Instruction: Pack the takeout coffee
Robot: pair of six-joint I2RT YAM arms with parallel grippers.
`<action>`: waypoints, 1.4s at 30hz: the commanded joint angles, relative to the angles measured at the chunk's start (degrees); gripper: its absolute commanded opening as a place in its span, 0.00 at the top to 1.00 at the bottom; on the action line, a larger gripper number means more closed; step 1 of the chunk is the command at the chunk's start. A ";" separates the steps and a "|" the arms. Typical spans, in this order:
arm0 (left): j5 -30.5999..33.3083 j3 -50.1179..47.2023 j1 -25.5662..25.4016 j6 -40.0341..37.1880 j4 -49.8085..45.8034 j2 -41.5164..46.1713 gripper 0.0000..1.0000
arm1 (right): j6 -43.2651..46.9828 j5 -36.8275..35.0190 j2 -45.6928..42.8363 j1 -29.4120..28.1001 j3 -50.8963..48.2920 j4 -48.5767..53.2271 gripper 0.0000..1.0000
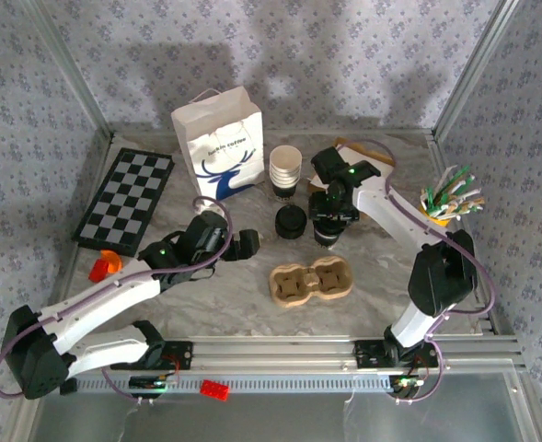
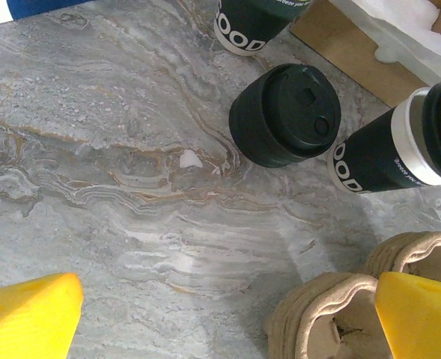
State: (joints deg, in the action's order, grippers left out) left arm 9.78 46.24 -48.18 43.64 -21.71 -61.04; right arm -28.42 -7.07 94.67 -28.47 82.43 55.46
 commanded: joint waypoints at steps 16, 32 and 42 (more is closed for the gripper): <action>-0.92 3.88 -0.45 0.14 1.32 -1.05 0.00 | 1.57 -0.28 1.02 0.77 0.95 -0.62 0.15; -6.86 12.51 -3.22 2.10 10.59 -13.06 0.17 | 1.48 13.34 -12.39 9.82 -7.07 -1.86 0.23; -12.35 27.74 -4.12 -2.62 13.98 -33.15 0.39 | 4.57 26.24 -12.91 18.47 -15.48 -8.16 0.44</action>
State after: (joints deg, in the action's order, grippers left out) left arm -0.71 69.47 -51.88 43.79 -9.61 -91.59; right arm -26.15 13.82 81.43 -11.88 68.75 49.54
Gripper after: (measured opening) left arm 0.612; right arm 0.569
